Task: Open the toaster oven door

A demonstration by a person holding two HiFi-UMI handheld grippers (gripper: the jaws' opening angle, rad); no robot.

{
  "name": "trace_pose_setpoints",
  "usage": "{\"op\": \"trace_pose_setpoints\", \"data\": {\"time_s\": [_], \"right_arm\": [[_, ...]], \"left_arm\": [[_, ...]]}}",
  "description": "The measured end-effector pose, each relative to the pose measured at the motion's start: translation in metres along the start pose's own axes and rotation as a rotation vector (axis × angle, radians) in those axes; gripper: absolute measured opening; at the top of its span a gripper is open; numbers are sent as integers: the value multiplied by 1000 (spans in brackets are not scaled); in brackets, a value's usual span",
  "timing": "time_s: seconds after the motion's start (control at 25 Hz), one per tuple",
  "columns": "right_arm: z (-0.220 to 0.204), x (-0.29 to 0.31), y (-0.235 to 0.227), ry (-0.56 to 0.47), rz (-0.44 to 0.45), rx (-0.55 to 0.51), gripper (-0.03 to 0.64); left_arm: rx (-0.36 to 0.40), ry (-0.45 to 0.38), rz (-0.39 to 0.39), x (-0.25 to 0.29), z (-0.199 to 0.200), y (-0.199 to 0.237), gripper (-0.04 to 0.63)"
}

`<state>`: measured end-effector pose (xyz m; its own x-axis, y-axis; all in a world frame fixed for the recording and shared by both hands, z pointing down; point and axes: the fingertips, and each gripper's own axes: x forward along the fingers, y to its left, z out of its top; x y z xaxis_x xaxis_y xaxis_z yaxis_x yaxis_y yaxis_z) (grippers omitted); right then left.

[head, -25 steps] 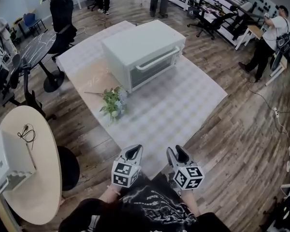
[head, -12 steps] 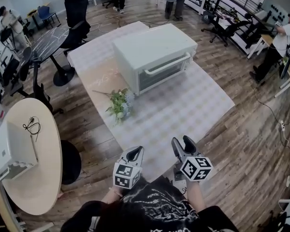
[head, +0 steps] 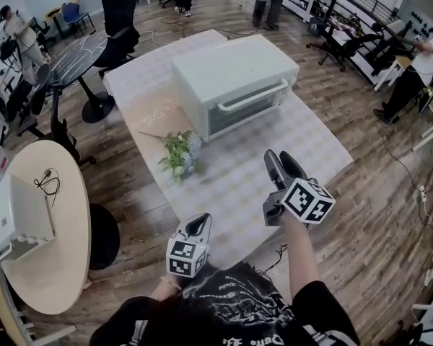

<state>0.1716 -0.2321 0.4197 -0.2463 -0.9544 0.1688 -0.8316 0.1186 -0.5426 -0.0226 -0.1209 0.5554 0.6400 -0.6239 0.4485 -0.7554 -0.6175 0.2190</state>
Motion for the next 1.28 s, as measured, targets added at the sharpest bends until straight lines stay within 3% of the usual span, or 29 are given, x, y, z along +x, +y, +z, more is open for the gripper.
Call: {"op": "trace_pose_setpoints", "data": {"time_s": [0.32,0.88,1.28], "right_arm": [[27,61,-12,20,-16,188,206],[46,166,-38,87,-111,331,204],[43,214,-60,110,-194,345,196]], "left_arm": [[0,-2,36,9,4,14,20],[-46,-8,131,9,11,42,20],[-68,23,214,1,0,73,20]]}}
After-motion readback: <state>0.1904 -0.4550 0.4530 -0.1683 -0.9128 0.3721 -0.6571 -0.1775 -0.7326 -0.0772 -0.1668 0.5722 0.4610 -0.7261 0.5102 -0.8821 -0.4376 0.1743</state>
